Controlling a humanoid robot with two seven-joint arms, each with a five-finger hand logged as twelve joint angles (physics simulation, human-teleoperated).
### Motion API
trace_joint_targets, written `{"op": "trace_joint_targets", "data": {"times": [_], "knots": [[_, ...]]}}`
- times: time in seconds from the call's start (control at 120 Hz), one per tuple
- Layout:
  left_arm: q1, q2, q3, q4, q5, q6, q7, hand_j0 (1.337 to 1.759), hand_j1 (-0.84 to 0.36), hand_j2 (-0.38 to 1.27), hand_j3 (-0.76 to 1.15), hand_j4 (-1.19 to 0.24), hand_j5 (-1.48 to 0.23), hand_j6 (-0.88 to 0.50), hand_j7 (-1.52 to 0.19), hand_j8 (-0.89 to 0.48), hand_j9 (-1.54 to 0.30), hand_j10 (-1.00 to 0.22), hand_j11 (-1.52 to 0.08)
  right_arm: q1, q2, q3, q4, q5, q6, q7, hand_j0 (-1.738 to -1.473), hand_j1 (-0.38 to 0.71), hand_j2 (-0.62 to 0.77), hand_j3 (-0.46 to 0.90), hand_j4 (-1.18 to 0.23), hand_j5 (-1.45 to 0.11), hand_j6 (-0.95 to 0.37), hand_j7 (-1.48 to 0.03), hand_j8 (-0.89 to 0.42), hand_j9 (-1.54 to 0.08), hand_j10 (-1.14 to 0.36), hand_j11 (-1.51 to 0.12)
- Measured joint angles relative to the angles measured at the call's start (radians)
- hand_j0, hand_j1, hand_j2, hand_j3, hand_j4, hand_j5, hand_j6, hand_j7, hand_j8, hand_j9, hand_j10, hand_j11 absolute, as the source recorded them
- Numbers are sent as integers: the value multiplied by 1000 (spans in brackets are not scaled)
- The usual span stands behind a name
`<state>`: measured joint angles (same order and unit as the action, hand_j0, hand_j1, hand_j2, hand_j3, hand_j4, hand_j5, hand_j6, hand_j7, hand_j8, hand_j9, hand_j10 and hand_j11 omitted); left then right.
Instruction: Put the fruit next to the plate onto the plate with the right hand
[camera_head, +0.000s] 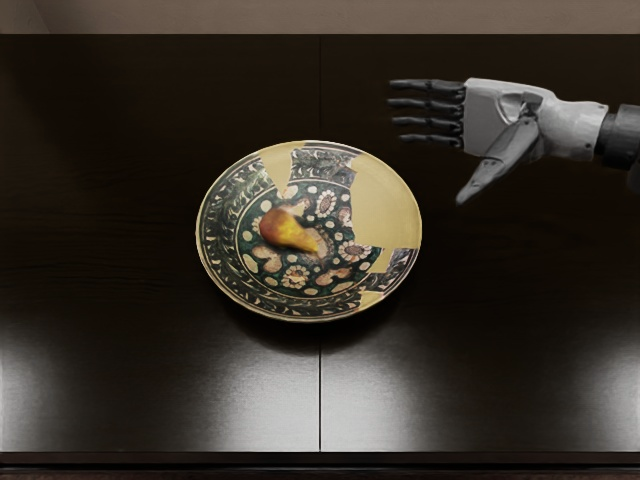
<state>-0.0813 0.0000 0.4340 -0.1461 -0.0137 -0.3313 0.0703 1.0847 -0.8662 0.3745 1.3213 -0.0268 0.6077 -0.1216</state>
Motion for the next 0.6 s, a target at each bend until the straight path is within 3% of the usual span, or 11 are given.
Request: {"op": "trace_joint_targets", "data": {"times": [0.6], "knots": [[-6, 0, -2, -3, 2, 0, 0, 1658, 349, 0, 0, 0, 0, 0, 0, 0, 0, 0, 0, -84, -173, -9, -26, 27, 3, 0, -1658, -307, -5, 0, -36, -47, -35, -48, -36, -47, -36, -47]]}}
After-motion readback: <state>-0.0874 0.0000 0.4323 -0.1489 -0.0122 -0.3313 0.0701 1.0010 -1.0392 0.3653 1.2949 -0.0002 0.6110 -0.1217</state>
